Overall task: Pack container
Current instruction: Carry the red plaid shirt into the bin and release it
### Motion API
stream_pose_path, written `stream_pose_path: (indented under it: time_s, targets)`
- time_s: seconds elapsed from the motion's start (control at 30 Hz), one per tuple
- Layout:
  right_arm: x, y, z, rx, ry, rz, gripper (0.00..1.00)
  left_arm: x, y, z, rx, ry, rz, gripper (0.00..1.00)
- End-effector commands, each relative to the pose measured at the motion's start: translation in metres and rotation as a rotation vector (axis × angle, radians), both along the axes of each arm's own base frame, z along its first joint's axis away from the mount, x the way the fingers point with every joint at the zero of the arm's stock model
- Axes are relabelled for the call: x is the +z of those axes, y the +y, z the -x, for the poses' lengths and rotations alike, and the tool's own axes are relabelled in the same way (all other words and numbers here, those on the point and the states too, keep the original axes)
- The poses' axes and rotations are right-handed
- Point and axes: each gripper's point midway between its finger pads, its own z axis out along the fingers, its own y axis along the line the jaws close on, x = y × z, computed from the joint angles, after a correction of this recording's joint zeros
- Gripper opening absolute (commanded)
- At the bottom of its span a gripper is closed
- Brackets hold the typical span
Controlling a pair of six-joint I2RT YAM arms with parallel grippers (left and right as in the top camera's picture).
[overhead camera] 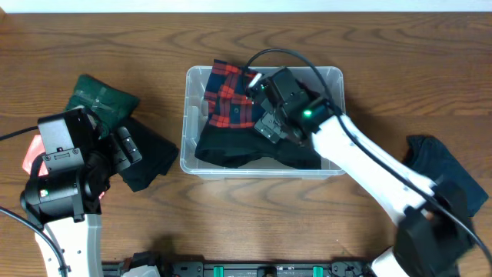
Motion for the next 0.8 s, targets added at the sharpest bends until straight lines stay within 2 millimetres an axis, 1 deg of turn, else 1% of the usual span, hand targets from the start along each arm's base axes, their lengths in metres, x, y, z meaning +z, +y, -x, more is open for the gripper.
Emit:
stream_pose_path:
  time_s: [0.0,0.03,0.07,0.13,0.17,0.23,0.33,0.43,0.47,0.53,0.6,0.67,0.7,0.77]
  targets:
    - [0.096,0.01,-0.001,0.017,-0.218,-0.167,0.99,0.009,0.004,-0.001,0.024,-0.025,-0.012,0.98]
    - [0.113,0.017,-0.002,0.042,-0.255,-0.232,0.86,0.009,0.004,-0.001,0.024,-0.025,-0.012,0.98]
    - [0.116,0.023,-0.002,0.059,-0.255,-0.264,0.76,0.009,0.004,-0.001,0.024,-0.025,-0.012,0.98]
    - [0.111,0.034,-0.005,0.055,-0.221,-0.338,0.4,0.009,0.004,-0.001,0.024,-0.025,-0.012,0.98]
    - [0.106,0.039,-0.006,0.037,-0.192,-0.376,0.33,0.009,0.004,-0.001,0.024,-0.024,-0.011,0.98]
    - [0.089,0.047,-0.01,-0.005,-0.131,-0.427,0.3,0.009,0.004,-0.001,0.024,-0.024,-0.011,0.98]
    - [0.049,0.063,-0.015,-0.059,-0.021,-0.463,0.31,0.009,0.004,-0.001,0.024,-0.024,-0.011,0.98]
    - [0.004,0.082,-0.01,-0.041,0.1,-0.462,0.33,0.009,0.004,-0.001,0.024,-0.024,-0.011,0.98]
    - [-0.016,0.087,-0.008,-0.039,0.142,-0.448,0.33,0.009,0.004,-0.001,0.024,-0.024,-0.011,0.98]
    - [-0.048,0.091,-0.006,-0.052,0.195,-0.412,0.35,0.009,0.004,-0.001,0.024,-0.024,-0.011,0.98]
    - [-0.079,0.09,-0.004,-0.065,0.244,-0.37,0.36,0.009,0.004,-0.001,0.024,-0.024,-0.011,0.98]
    - [-0.1,0.089,0.0,-0.074,0.283,-0.338,0.36,0.009,0.004,-0.001,0.024,-0.024,-0.012,0.98]
    - [-0.105,0.088,0.001,-0.077,0.294,-0.328,0.38,0.009,0.004,-0.001,0.024,-0.024,-0.011,0.98]
    - [-0.105,0.085,0.0,-0.08,0.286,-0.316,0.39,0.009,0.004,-0.001,0.024,-0.024,-0.011,0.98]
